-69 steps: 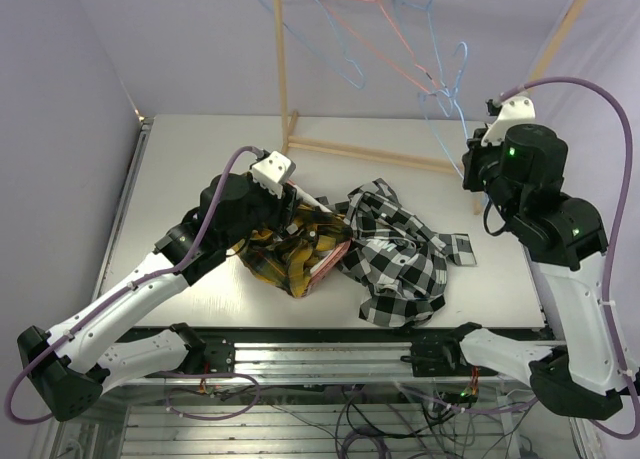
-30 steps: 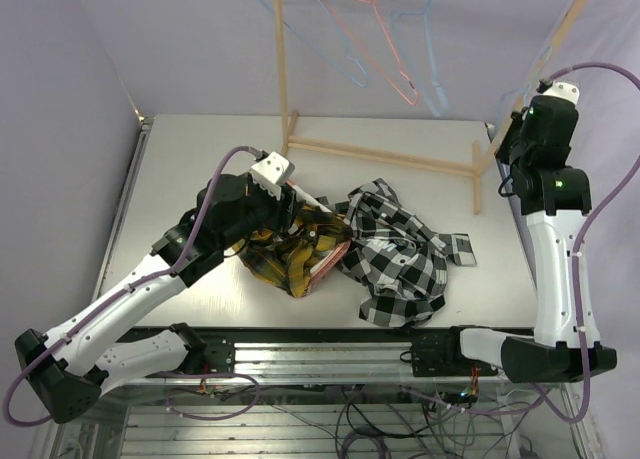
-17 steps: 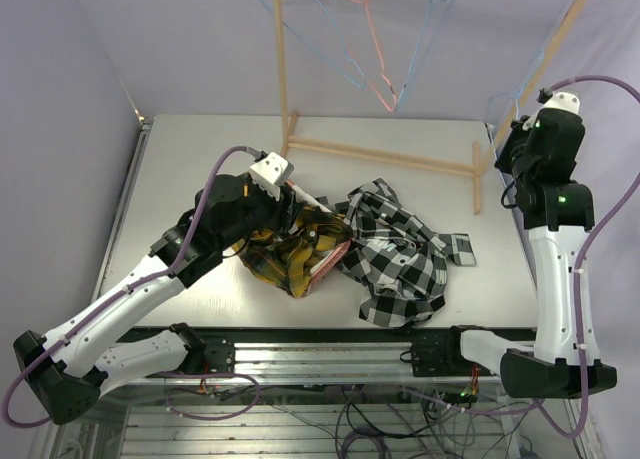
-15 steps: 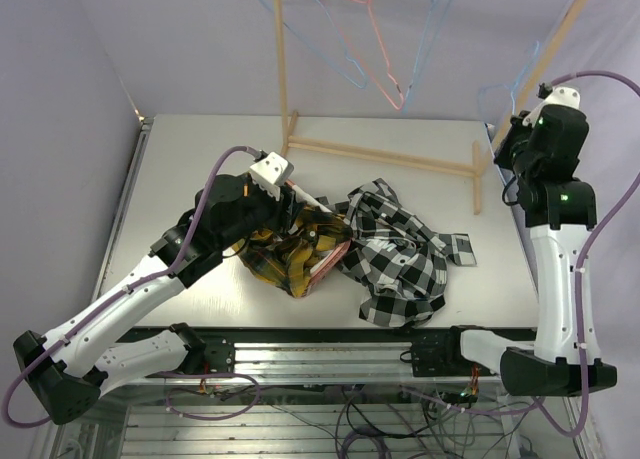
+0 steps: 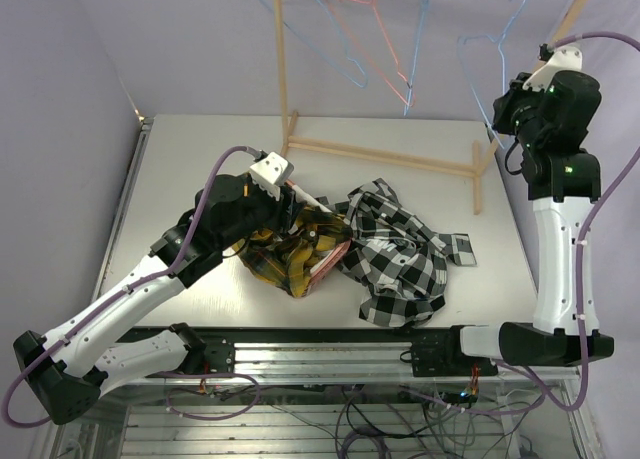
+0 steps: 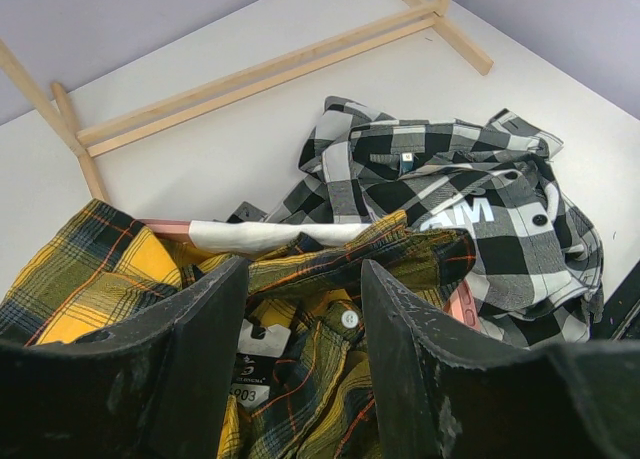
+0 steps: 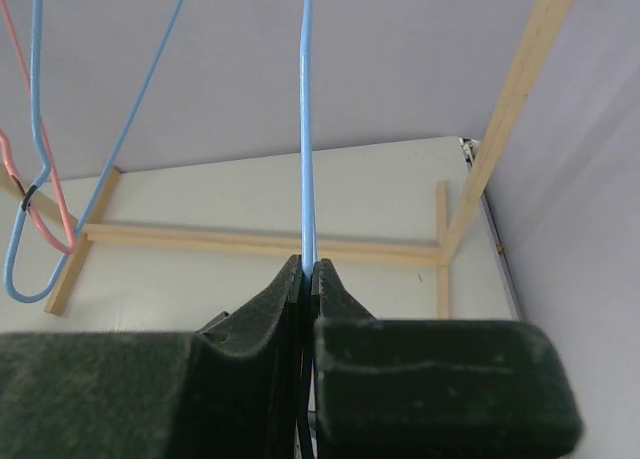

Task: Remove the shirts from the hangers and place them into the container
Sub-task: Place the hanger at the clothesline.

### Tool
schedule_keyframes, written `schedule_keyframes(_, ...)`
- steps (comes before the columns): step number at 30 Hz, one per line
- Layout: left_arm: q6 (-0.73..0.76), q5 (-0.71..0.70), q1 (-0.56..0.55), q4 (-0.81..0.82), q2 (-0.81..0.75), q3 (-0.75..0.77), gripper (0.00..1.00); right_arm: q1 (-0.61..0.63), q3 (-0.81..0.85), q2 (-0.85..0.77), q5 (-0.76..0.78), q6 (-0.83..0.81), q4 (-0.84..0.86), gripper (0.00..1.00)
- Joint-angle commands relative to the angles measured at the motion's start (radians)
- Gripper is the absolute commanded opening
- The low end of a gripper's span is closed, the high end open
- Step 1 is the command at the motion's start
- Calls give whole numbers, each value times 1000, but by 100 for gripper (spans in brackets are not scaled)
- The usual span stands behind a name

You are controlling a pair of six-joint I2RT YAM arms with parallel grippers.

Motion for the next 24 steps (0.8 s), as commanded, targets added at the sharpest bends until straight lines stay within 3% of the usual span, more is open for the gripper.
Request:
schedule_keyframes(1,2,-3,8,32,-12,6,60,-6,23,-3,-10,-12,48,0)
schedule_keyframes(11,2,2,8,29,0,8,60,-7,76,-24,27,-7,53,0)
schedule_keyframes(24,6,-3,9,23,10,9,61,-6,251,102,1,-11,5,0)
